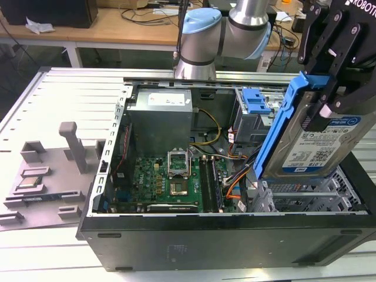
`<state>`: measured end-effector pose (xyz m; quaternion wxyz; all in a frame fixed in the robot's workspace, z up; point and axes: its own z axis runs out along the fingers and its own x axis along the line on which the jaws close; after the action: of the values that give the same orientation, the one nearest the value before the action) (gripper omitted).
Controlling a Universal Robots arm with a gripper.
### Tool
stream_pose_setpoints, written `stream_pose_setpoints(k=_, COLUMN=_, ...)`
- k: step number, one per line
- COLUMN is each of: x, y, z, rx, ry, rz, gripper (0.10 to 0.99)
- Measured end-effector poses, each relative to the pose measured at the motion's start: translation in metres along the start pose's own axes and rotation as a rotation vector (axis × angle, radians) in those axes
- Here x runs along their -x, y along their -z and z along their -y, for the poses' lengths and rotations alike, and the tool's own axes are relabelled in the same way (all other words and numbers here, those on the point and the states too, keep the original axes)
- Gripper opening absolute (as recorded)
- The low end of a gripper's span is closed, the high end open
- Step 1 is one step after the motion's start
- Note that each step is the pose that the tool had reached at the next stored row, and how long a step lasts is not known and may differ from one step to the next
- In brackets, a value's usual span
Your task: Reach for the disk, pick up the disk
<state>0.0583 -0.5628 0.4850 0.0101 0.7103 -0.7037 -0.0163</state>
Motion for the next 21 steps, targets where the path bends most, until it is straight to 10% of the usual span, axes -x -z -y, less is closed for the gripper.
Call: stream_pose_setpoints(k=21, x=0.0001, y=-0.0103, z=0.0038, rx=0.000, ry=0.000, rz=-0.0001, gripper=0.369)
